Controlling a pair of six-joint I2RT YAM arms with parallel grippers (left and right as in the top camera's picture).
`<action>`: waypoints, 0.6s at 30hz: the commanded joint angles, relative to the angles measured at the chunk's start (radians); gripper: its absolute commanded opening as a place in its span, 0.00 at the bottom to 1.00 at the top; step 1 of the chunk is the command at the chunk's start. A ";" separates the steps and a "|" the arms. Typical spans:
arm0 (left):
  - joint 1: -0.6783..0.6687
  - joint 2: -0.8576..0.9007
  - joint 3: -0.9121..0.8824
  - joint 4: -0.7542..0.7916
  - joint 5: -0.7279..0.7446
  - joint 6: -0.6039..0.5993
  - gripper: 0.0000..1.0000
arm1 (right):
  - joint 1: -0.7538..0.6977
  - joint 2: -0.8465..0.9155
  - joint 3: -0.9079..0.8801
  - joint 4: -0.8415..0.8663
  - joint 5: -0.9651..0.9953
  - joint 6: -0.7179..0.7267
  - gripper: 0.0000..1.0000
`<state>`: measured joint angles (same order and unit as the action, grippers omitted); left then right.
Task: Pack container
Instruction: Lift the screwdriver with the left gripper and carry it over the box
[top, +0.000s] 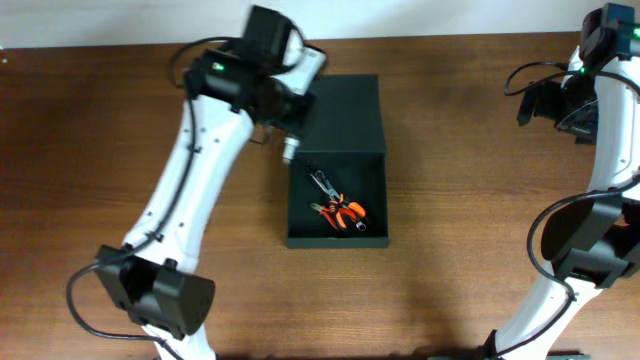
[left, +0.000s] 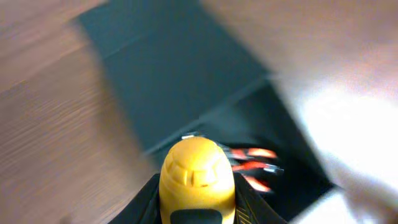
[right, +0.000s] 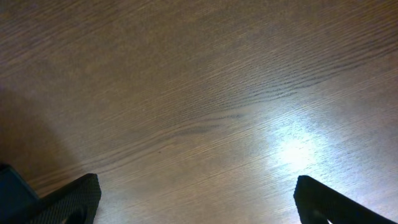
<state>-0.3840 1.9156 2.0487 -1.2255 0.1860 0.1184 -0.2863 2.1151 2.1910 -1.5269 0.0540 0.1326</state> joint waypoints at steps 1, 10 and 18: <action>-0.089 -0.023 0.011 0.002 0.130 0.127 0.26 | 0.005 -0.001 -0.005 0.002 -0.005 0.011 0.99; -0.173 -0.016 0.009 0.002 0.129 0.167 0.26 | 0.005 -0.001 -0.005 0.002 -0.005 0.011 0.99; -0.191 0.092 0.003 -0.017 0.106 -0.024 0.26 | 0.005 -0.001 -0.005 0.002 -0.005 0.011 0.99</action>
<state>-0.5713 1.9396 2.0487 -1.2350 0.2913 0.2127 -0.2863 2.1151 2.1910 -1.5269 0.0540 0.1329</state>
